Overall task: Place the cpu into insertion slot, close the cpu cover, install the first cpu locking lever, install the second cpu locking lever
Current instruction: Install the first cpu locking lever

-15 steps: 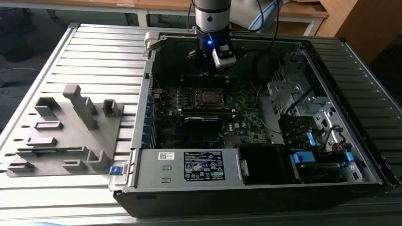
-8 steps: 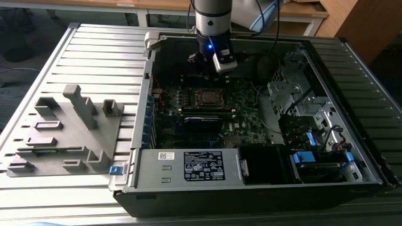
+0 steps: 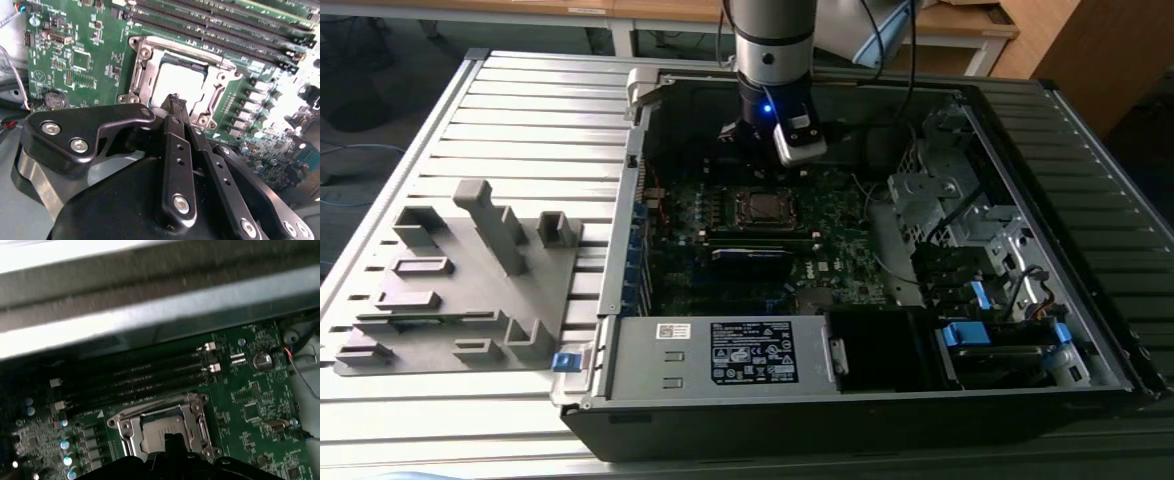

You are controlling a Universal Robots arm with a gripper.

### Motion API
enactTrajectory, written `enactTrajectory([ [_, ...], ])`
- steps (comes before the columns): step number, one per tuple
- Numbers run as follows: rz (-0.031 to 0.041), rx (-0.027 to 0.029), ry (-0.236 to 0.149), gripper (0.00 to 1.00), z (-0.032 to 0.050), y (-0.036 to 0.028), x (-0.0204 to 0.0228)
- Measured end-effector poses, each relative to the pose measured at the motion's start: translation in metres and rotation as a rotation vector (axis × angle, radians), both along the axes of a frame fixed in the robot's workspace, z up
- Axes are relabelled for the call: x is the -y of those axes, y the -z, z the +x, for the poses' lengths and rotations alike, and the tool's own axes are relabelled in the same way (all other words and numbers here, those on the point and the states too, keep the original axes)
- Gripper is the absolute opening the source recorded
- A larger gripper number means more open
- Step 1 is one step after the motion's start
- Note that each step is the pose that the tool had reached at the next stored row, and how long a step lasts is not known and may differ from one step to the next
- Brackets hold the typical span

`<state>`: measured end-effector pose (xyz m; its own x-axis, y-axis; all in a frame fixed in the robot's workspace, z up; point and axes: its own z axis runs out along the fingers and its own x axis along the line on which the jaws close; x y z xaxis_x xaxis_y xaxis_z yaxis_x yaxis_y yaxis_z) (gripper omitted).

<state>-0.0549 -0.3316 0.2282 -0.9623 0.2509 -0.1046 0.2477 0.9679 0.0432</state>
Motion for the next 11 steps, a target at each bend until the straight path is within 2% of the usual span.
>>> enactTrajectory([
  [8,-0.0026,-0.0006,-0.002,0.11,0.0,0.0001,0.0008],
  [9,-0.004,-0.002,-0.004,0.11,0.0,0.0003,0.0008],
  [11,-0.0076,-0.008,-0.009,0.11,0.0,0.0011,0.0008],
])
